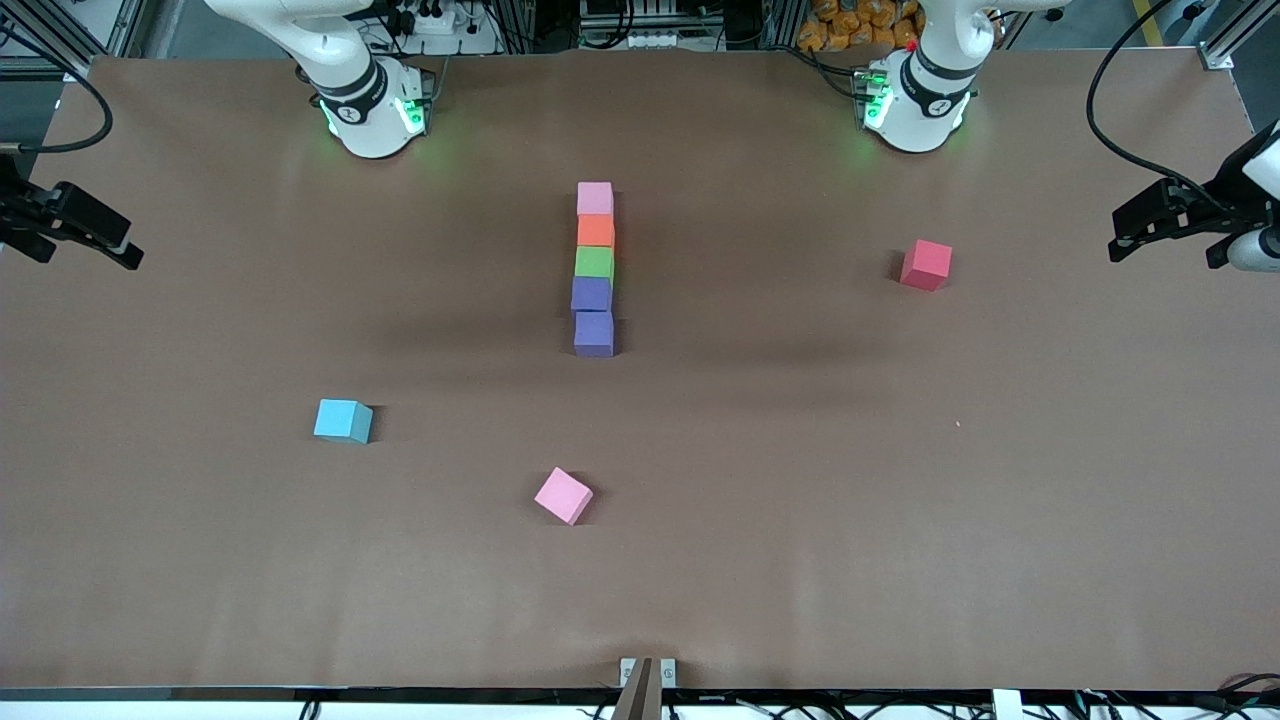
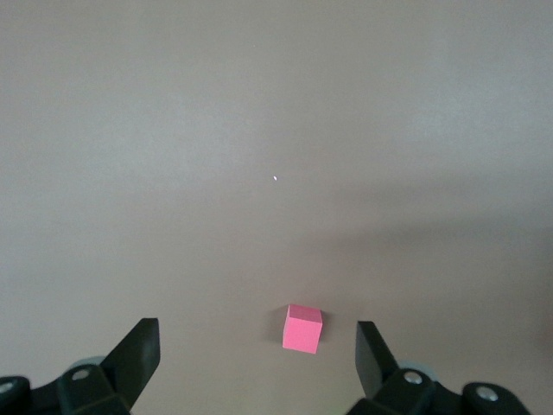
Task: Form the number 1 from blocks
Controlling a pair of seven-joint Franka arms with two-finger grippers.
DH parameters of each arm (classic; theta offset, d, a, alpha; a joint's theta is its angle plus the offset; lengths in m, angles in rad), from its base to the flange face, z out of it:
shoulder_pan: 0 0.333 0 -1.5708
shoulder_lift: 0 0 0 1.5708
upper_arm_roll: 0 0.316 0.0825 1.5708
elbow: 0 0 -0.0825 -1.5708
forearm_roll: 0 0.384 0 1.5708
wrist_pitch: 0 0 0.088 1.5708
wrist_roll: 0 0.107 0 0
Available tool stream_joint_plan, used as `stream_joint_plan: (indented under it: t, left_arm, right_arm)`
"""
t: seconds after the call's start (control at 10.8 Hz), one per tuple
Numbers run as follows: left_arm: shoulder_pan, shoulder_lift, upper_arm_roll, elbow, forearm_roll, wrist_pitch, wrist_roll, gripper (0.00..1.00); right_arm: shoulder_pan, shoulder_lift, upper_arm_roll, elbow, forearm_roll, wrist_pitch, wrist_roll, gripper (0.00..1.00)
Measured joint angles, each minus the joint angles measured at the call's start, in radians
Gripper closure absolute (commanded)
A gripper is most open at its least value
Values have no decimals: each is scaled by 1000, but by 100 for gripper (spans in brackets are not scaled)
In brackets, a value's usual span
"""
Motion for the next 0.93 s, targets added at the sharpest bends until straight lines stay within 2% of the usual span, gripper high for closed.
stream_joint_plan:
  t: [0.93]
  left_arm:
    - [0,0,0,-2,0,-2,-1,0]
  right_arm:
    - [0,0,0,-2,-22,-2,-2,0]
